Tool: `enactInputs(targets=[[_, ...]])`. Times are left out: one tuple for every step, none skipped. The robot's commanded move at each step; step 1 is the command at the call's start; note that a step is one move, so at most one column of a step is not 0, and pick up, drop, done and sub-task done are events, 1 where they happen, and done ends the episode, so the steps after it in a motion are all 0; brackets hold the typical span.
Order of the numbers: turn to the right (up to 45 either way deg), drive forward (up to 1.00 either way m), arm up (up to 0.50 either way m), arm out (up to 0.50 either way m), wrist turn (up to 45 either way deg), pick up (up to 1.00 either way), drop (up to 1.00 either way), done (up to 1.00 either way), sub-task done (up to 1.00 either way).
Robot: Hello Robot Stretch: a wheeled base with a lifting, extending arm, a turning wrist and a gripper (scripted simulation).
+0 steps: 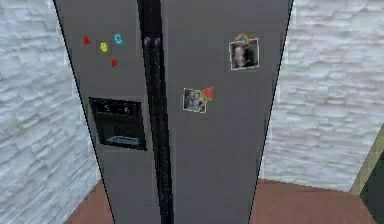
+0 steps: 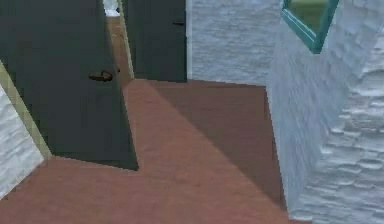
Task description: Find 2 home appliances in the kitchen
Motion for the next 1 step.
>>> enactInputs(targets=[[0.0, 0.0, 0.0, 0.0, 0.0, 0.0, 0.0, 1.0, 0.0]])
